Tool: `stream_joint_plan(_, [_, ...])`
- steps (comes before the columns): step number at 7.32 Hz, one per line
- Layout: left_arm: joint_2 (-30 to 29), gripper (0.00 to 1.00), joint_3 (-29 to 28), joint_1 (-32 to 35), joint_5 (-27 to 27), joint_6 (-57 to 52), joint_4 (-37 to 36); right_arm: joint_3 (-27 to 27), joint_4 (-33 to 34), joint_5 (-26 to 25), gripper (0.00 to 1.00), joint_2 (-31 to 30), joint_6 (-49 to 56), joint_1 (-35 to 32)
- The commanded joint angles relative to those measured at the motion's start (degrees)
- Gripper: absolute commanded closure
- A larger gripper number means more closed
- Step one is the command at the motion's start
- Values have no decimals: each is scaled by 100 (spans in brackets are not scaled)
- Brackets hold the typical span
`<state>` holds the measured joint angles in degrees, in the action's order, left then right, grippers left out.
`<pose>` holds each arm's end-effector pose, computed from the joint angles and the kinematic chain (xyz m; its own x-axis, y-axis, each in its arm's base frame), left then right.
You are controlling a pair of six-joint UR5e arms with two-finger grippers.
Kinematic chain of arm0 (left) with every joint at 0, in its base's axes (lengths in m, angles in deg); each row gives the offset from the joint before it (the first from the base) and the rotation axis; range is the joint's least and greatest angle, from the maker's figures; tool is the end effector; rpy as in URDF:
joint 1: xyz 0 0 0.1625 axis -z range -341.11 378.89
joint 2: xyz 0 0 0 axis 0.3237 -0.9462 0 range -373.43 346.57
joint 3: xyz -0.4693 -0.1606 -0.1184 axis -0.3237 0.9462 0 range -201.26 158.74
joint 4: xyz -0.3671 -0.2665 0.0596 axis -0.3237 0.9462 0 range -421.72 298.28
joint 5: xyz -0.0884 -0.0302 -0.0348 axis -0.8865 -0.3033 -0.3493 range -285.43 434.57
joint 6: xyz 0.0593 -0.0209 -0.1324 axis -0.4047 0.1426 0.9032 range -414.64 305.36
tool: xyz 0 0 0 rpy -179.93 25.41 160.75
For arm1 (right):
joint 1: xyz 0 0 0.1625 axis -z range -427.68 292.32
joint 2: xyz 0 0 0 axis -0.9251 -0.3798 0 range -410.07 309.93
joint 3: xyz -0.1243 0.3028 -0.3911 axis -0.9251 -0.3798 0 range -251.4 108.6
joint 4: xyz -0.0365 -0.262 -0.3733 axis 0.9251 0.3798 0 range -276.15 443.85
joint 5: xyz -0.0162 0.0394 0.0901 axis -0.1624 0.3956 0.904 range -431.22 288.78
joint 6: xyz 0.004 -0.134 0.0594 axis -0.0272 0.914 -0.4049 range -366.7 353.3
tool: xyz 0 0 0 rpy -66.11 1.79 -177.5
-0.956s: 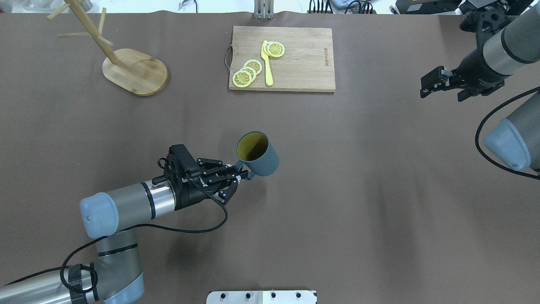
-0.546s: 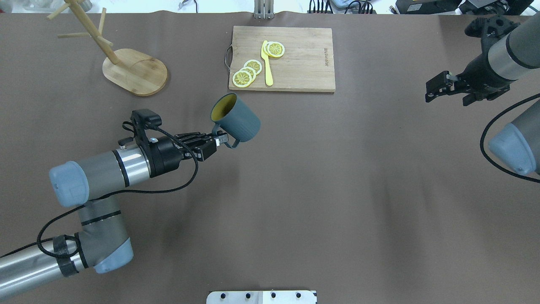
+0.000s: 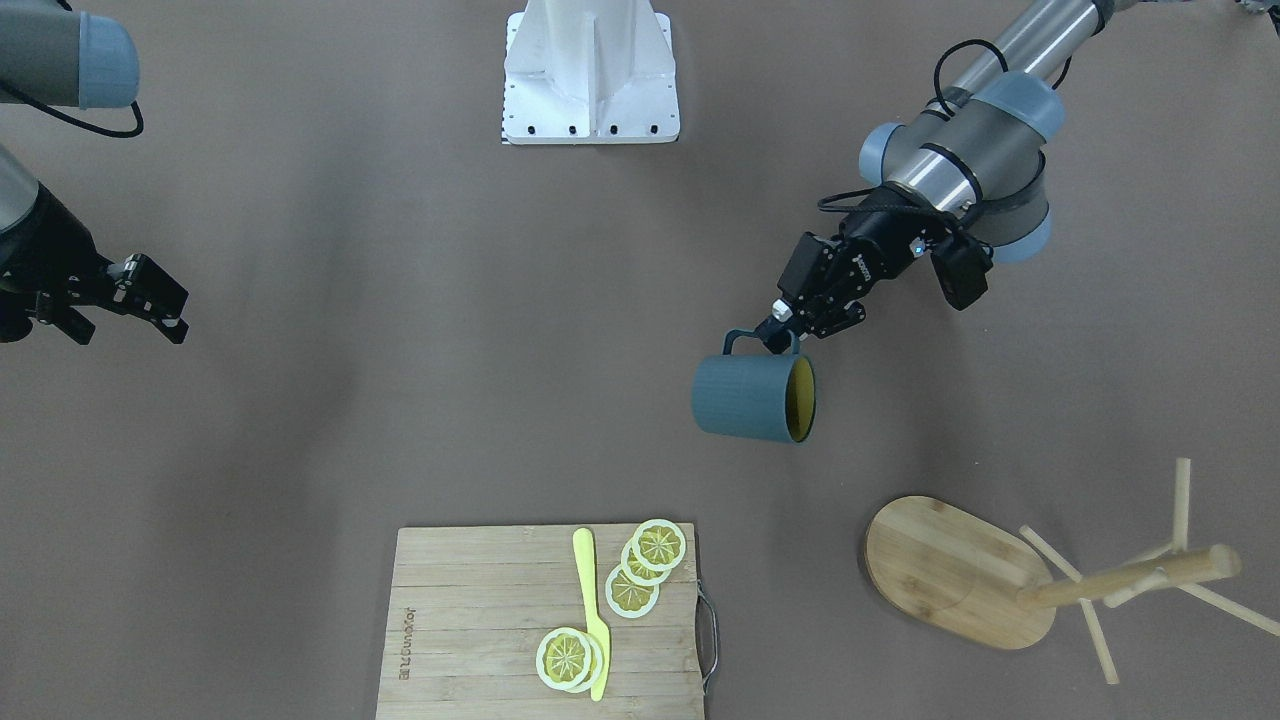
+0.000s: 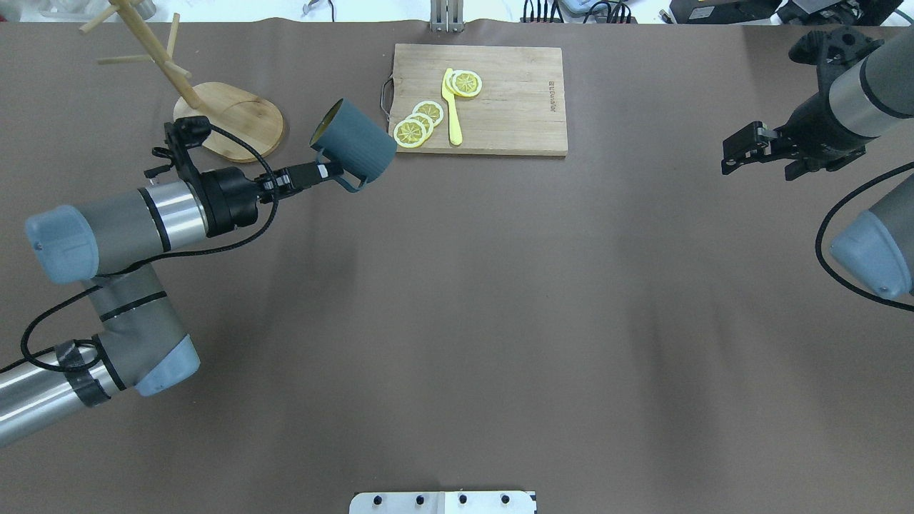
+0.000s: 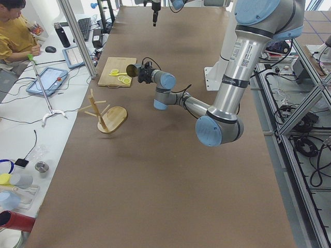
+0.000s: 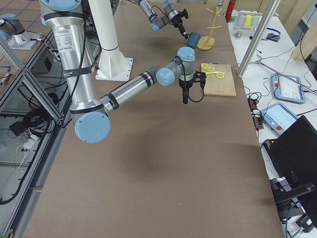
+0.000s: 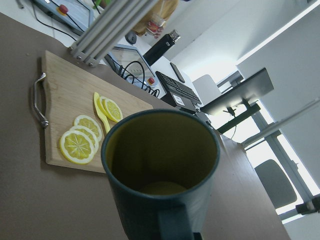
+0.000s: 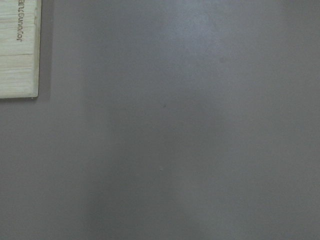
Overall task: Hang cup on storage rack
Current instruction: 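Lift the mug by its handle toward the wooden mug stand with left gripper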
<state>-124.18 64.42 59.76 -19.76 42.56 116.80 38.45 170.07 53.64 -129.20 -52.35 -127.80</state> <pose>0.4614 -0.5610 0.3816 -0.2685 0.0670 -0.9610 0.5681 0.8166 -0.1018 -0.2674 -0.5646 0.4824 0.6782 0.0290 0.7343 -0.1064 0.9926 0.0590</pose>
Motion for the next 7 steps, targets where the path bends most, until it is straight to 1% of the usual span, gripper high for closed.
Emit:
stream_joint_plan(1, [-52, 100, -34, 411, -41, 1488, 7, -51, 17, 74, 0, -278, 1096, -226])
stream_joint_plan(2, [-78, 100, -34, 647, -41, 2165, 25, -104, 26, 118, 0, -392, 1572, -411])
stream_joint_plan(3, [-174, 100, -138, 954, -33, 2894, 25, -148, 18, 136, 0, -411, 1664, -447])
stream_joint_plan(5, [-385, 100, -541, 1316, 72, 4011, 16, -175, 9, 118, 0, -411, 1665, -439])
stream_joint_plan(6, [-430, 100, -596, 1431, 290, 4818, 16, -183, 9, 110, 0, -411, 1665, -439])
stream_joint_plan(7, [-587, 100, -753, 1458, 632, 5374, 16, -175, 9, 109, 0, -402, 1665, -439])
